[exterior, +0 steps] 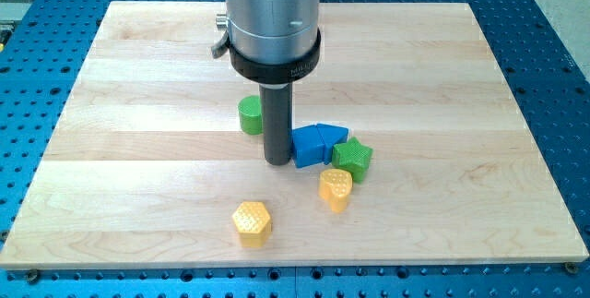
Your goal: Move the green star towards the green circle
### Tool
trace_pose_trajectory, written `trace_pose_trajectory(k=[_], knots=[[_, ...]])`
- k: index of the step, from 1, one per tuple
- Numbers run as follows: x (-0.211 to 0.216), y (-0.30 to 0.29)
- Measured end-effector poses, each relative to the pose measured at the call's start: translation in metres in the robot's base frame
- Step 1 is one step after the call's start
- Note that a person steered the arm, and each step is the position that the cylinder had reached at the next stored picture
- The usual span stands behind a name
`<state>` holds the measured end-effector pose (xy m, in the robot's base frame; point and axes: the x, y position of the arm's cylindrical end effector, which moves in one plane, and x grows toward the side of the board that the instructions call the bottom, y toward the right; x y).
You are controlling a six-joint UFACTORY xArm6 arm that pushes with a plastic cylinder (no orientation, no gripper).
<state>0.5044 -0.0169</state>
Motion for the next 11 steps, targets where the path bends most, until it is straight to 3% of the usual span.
trace_pose_trajectory(k=[1, 2, 3, 4, 6, 9, 10, 11], knots=[[0.036, 0.013], [0.035, 0.068], [0.017, 0.115], [-0.031, 0.138], [-0.061, 0.204], [-0.080, 0.124], [-0.079, 0.131], [-0.051, 0.164]])
